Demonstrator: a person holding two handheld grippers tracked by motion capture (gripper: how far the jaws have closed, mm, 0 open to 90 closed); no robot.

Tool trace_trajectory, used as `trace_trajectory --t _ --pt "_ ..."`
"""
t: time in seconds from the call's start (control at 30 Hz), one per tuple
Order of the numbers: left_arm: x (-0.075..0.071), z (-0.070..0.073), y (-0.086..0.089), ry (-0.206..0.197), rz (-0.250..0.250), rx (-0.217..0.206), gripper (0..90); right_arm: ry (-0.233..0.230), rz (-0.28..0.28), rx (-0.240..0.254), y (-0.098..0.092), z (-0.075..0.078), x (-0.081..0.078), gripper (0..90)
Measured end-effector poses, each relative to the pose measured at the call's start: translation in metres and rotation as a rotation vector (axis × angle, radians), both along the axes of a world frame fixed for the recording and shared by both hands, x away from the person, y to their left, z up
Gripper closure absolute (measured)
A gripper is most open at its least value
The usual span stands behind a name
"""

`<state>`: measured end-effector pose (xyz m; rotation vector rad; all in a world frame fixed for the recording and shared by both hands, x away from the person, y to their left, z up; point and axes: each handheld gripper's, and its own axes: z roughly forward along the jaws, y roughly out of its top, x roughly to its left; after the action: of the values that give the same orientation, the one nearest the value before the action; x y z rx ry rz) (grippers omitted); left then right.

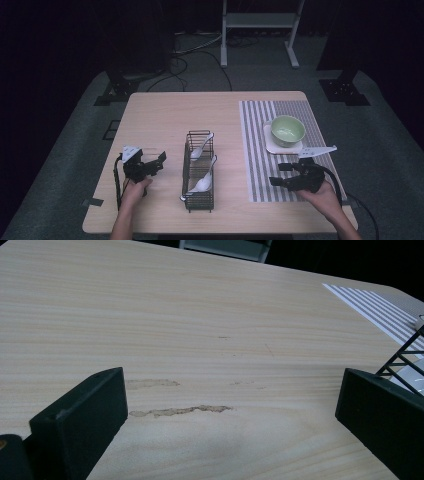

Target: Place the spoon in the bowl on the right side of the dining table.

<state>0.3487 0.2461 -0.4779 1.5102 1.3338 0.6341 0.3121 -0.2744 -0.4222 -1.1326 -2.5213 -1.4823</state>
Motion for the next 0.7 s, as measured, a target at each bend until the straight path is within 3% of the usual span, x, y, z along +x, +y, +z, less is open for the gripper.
trace_trajectory --t 0.43,0.7 --pt "0.000 0.000 0.000 0.001 -0.004 0.001 0.0 0.008 0.047 -0.008 0.020 0.011 0.007 19.0" --pt "-0.001 0.000 0.000 0.000 -0.006 0.001 0.0 0.039 0.057 -0.008 0.024 0.015 0.012 20.6"
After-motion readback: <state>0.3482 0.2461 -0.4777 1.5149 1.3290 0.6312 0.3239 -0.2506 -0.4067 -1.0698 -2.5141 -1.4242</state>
